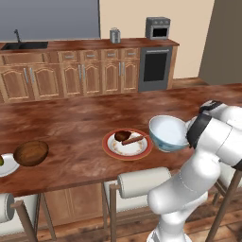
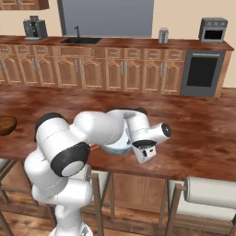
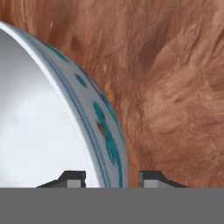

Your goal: Take the smaller bowl and place it next to the appetizer plate on the dining counter , and place the larger bowl next to the plate with cooked food.

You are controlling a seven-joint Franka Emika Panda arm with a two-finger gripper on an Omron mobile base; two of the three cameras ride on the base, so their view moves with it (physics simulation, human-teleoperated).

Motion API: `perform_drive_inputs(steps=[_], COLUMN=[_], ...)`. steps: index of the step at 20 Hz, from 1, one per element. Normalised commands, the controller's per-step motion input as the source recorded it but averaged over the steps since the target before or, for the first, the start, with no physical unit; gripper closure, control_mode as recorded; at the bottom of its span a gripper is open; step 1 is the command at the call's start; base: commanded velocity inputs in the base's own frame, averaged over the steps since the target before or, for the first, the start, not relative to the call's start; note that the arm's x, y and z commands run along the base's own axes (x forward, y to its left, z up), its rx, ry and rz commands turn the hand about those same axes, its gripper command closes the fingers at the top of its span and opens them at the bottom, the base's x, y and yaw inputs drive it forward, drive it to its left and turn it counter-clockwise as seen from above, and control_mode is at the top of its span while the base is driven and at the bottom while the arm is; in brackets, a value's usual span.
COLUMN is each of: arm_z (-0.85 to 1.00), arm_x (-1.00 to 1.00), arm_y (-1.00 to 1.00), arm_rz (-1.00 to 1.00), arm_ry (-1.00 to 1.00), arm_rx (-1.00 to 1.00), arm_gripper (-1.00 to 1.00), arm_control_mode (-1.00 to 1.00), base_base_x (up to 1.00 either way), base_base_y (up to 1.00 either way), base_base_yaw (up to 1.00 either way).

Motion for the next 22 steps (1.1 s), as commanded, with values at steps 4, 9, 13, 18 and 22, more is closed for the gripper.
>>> perform_drive_inputs(steps=[4,9,13,18,22], arm_z=[0.29,0.55,0.68,0.72,0.90], arm_x=[-0.08,-0.37,-0.54,-0.70,-0.71], arm_y=[0.00,0.00,0.00,0.30,0.42], arm_rz=[0.00,0.00,0.00,0.00,0.00], arm_ry=[-0.04,-0.14,-0.22,-0.18,-0.08], arm_rx=[0.02,0.11,0.08,0.01,0.00], arm_gripper=[-1.00,-1.00,-1.00,-1.00,-1.00], arm_control_mode=[-1.00,-1.00,-1.00,-1.00,-1.00], base_base_x=[0.00,0.00,0.00,0.00,0.00], base_base_y=[0.00,0.00,0.00,0.00,0.00], base_base_yaw=[0.00,0.00,0.00,0.00,0.00])
